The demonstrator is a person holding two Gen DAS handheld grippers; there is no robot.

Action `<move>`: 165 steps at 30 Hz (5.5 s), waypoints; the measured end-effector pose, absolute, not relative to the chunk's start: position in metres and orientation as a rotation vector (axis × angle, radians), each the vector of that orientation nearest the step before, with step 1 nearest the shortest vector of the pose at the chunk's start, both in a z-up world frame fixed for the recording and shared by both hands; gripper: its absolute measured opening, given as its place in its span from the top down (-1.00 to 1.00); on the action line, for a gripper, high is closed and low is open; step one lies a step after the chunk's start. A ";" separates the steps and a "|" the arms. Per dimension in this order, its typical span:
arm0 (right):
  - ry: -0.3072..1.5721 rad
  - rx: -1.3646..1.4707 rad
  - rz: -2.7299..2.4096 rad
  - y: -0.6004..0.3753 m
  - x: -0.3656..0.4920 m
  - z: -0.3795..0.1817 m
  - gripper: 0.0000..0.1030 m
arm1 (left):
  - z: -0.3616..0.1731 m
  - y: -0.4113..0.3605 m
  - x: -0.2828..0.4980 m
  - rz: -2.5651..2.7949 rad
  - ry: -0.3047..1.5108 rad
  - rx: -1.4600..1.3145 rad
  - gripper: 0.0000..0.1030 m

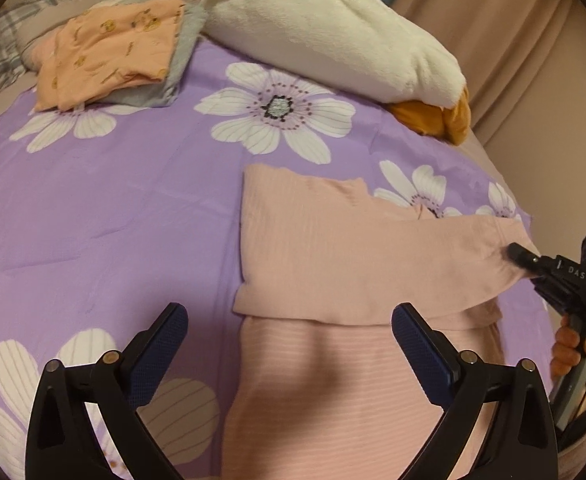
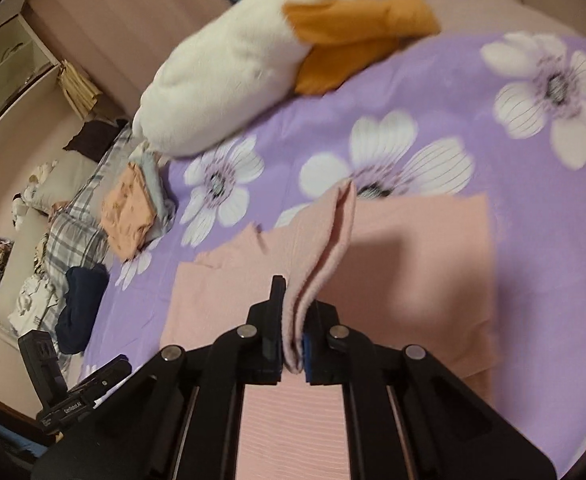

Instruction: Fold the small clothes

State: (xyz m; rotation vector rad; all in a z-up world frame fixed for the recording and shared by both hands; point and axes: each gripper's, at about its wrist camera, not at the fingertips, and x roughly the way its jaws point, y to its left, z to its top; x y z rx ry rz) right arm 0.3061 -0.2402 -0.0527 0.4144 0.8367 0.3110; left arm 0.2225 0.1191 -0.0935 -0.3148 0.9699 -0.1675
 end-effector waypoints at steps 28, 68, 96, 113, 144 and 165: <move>0.947 0.294 0.227 -0.260 0.292 -0.125 0.70 | -0.158 0.080 0.271 -0.166 1.114 -0.138 -0.96; 1.017 0.495 0.305 -0.318 0.101 -0.142 -0.30 | -0.145 0.114 0.083 -0.486 1.182 -0.381 -0.96; 1.011 0.704 0.472 -0.306 0.034 -0.163 -0.11 | -0.155 0.105 0.061 -0.660 1.227 -0.642 -0.96; 1.032 0.675 0.475 -0.309 0.020 -0.169 0.60 | -0.153 0.107 0.050 -0.602 1.217 -0.542 -0.06; 0.858 0.614 0.602 -0.282 0.037 -0.106 0.82 | -0.101 0.109 0.055 -0.671 1.058 -0.608 0.90; 0.691 0.632 0.653 -0.289 0.089 -0.061 0.82 | -0.056 0.109 0.108 -0.665 1.019 -0.518 0.90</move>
